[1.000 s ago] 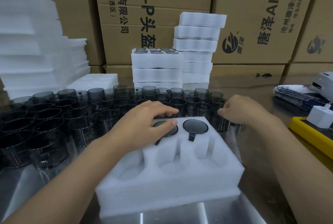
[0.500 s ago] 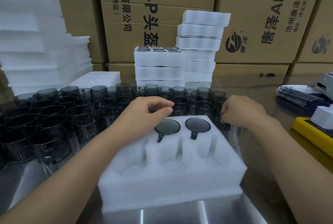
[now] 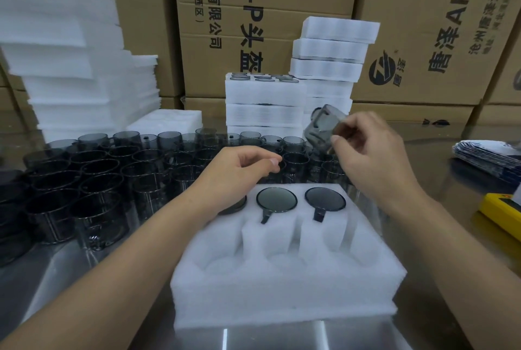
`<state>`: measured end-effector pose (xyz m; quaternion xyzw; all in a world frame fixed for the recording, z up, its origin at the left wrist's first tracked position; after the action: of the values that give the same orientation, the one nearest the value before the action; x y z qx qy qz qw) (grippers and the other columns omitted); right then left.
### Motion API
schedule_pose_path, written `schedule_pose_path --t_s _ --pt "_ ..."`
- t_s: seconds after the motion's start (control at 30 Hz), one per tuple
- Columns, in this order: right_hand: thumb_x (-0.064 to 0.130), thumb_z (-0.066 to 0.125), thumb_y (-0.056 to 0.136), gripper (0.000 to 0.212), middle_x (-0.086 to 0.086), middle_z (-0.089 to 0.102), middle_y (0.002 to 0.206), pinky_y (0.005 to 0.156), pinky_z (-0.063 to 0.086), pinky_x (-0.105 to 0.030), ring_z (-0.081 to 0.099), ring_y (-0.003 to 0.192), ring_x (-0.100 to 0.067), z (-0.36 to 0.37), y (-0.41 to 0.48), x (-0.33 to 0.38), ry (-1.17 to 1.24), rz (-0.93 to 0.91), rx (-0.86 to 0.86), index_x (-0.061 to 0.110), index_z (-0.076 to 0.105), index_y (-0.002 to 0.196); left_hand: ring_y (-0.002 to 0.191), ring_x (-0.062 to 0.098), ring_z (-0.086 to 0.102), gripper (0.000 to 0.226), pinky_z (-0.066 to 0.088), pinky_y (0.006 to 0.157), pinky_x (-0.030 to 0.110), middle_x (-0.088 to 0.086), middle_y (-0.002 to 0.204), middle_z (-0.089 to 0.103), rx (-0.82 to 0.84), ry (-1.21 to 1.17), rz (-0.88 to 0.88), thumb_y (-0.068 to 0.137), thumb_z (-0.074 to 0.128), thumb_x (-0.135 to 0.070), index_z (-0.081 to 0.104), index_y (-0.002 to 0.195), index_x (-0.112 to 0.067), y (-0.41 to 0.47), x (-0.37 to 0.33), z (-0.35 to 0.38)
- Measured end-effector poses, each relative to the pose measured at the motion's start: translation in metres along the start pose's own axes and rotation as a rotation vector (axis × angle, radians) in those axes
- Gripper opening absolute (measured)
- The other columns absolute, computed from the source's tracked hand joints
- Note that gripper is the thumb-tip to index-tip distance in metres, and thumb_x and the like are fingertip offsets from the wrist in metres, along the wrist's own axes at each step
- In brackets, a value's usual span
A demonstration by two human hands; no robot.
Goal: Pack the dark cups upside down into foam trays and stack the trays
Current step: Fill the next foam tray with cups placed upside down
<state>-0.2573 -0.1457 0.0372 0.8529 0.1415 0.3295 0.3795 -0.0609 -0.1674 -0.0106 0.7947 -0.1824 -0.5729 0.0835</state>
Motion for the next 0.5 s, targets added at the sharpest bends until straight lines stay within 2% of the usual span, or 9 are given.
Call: schedule_pose_path --t_s 0.1,0.17,0.23,0.37,0.5 --pt "0.007 0.063 0.086 0.011 0.0 0.054 0.087 0.069 0.04 -0.012 0.053 0.079 -0.008 0.013 -0.01 0.016 0.104 -0.113 0.051 0.015 0.056 0.084 0.077 -0.005 0.065 0.013 0.045 0.066 0.012 -0.014 0.085 0.074 -0.014 -0.058 -0.006 0.093 0.057 -0.028 0.067 0.099 -0.034 0.001 -0.001 0.0" --pt "0.008 0.064 0.086 0.012 0.0 0.054 0.088 0.074 0.045 -0.022 0.056 0.081 -0.013 0.022 -0.016 0.023 0.161 -0.166 0.106 0.016 0.056 0.083 0.079 0.0 0.068 0.013 0.048 0.067 0.015 -0.012 0.084 0.074 -0.034 -0.098 -0.018 0.095 0.053 -0.033 0.064 0.1 -0.034 0.0 -0.003 -0.002" --pt "0.014 0.063 0.084 0.008 0.001 0.054 0.088 0.075 0.046 -0.026 0.054 0.082 -0.011 0.029 -0.021 0.028 0.187 -0.219 0.164 0.017 0.055 0.084 0.079 0.005 0.07 0.019 0.048 0.069 0.022 -0.006 0.085 0.075 -0.051 -0.145 -0.037 0.095 0.049 -0.041 0.066 0.098 -0.033 0.0 -0.004 -0.003" --pt "0.019 0.062 0.08 0.009 0.003 0.054 0.092 0.076 0.043 -0.022 0.052 0.085 -0.01 0.036 -0.025 0.031 0.174 -0.292 0.222 0.017 0.054 0.083 0.07 0.011 0.069 0.026 0.048 0.061 0.023 0.005 0.082 0.075 -0.064 -0.232 -0.096 0.096 0.042 -0.047 0.063 0.096 -0.032 0.0 -0.003 -0.006" --pt "0.02 0.066 0.08 0.011 0.01 0.05 0.1 0.078 0.037 -0.01 0.05 0.089 -0.003 0.04 -0.026 0.026 0.143 -0.282 0.261 0.015 0.056 0.082 0.068 0.014 0.068 0.025 0.049 0.058 0.025 0.007 0.082 0.075 -0.05 -0.266 -0.104 0.097 0.04 -0.047 0.061 0.097 -0.034 0.0 -0.004 -0.007"
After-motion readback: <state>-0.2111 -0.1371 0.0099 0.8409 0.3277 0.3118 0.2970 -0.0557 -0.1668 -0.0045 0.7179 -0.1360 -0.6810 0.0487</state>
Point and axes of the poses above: each hand's wrist, its own y-axis towards the middle knuckle, its own z-axis out of the palm, x = y × z, the point moved 6 cm from there along y, towards the middle knuckle
